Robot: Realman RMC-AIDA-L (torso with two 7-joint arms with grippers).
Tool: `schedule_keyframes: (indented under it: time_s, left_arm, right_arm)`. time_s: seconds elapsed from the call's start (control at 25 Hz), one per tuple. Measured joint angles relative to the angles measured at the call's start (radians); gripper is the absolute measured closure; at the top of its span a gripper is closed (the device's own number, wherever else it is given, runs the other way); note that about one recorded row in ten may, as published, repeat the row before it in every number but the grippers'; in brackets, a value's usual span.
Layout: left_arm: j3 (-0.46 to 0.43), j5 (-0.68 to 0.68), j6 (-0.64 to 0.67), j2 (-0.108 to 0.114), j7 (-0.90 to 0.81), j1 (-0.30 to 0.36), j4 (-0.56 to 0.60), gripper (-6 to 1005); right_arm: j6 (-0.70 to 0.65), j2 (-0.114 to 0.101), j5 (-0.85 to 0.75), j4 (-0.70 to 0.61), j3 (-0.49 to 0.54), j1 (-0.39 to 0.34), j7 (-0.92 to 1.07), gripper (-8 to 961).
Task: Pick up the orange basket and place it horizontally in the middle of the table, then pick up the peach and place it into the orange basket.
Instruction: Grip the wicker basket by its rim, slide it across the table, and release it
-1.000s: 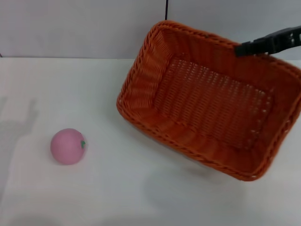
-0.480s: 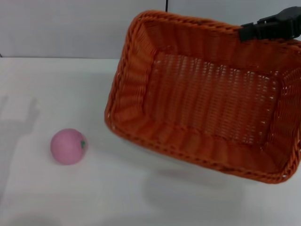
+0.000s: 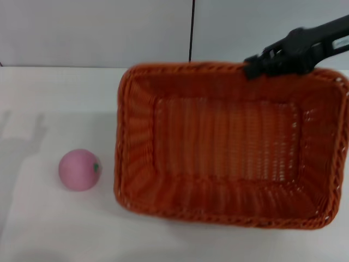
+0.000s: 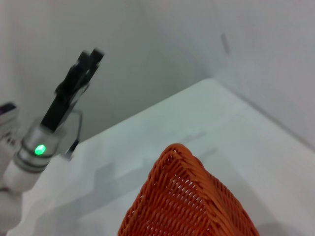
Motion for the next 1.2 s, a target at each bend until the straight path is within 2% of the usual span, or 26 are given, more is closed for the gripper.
schedule_keyframes:
  time_s: [0.04, 0.16, 0.2, 0.24, 0.28, 0.4, 0.72, 1.0, 1.16, 1.2]
  left_arm:
    - [0.0, 0.001, 0.0, 0.0, 0.0, 0.0, 0.0, 249]
    - [0.0, 0.003, 0.0, 0.0, 0.0, 0.001, 0.0, 251]
    - [0.0, 0.003, 0.0, -0.001, 0.0, 0.004, 0.0, 251]
    - [0.0, 0.003, 0.0, -0.001, 0.0, 0.004, 0.0, 252]
    - [0.0, 0.003, 0.0, -0.001, 0.0, 0.006, 0.0, 252]
    - [0.0, 0.004, -0.001, -0.002, 0.0, 0.011, -0.001, 254]
    - [0.0, 0.004, -0.003, -0.002, 0.0, 0.012, -0.002, 258]
    - [0.0, 0.004, 0.0, -0.001, 0.0, 0.012, -0.001, 262]
    - [0.003, 0.004, 0.0, -0.001, 0.0, 0.013, 0.004, 265]
    - [0.02, 0.004, 0.0, 0.001, 0.0, 0.015, 0.012, 265]
  right_arm:
    - [0.0, 0.0, 0.0, 0.0, 0.0, 0.0, 0.0, 767]
    - [0.028, 0.019, 0.0, 0.014, -0.042, 0.006, -0.016, 763]
    - [0.04, 0.04, -0.001, 0.013, -0.053, 0.0, -0.029, 761]
    - [0.045, 0.049, -0.001, 0.011, -0.055, -0.005, -0.037, 760]
    - [0.045, 0.049, -0.001, 0.011, -0.055, -0.005, -0.037, 758]
    - [0.076, 0.067, -0.001, 0.014, -0.055, -0.019, -0.062, 754]
    - [0.091, 0.07, -0.001, 0.023, -0.061, -0.016, -0.07, 743]
    - [0.175, 0.082, 0.006, 0.022, -0.051, -0.034, -0.085, 733]
    - [0.194, 0.084, 0.01, 0.022, -0.019, -0.04, -0.115, 556]
    - [0.2, 0.085, 0.02, 0.021, 0.036, -0.054, -0.141, 512]
